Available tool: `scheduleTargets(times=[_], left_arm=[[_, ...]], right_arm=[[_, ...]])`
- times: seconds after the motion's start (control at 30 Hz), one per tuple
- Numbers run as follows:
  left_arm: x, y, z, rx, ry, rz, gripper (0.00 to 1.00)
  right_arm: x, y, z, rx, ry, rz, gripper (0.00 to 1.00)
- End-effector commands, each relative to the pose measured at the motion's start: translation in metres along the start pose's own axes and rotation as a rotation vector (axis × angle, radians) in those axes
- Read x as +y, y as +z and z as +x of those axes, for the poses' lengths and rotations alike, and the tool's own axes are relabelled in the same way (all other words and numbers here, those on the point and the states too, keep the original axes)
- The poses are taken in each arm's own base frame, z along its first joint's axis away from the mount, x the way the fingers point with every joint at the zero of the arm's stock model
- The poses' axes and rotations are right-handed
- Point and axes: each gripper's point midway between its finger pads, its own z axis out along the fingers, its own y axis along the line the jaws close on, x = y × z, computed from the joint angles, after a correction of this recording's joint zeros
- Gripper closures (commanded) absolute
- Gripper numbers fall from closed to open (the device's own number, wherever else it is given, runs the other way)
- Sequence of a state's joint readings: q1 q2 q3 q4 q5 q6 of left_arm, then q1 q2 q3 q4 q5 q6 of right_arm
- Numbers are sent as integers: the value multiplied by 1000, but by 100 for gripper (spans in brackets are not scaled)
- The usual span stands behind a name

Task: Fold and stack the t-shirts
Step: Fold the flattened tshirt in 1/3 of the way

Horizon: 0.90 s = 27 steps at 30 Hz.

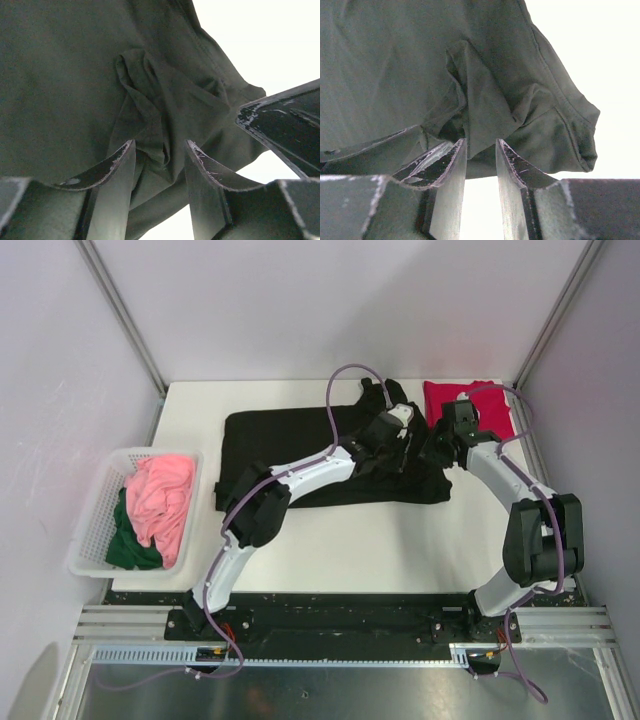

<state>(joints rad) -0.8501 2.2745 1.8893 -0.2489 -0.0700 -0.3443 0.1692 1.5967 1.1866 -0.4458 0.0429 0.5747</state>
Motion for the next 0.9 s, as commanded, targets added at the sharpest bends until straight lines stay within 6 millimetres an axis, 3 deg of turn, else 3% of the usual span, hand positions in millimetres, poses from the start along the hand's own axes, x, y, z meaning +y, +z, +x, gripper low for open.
scheduleTargets(times=[0.0,0.2,0.5,0.87], left_arm=[[9,5,-10,-30,64,-48,53],[28,9,-5,-19,44,-107,58],[58,5,-10,-25,-20,-165,86],[71,9,4,18,-90,-142,91]], right_arm=[[9,-8,-10,-54,-9,-20,66],[11,1,-6,-40,-18,-22,66],[30,22,1,-41,-97,-64,66],[44,64,-18,-49,-167,-14,67]])
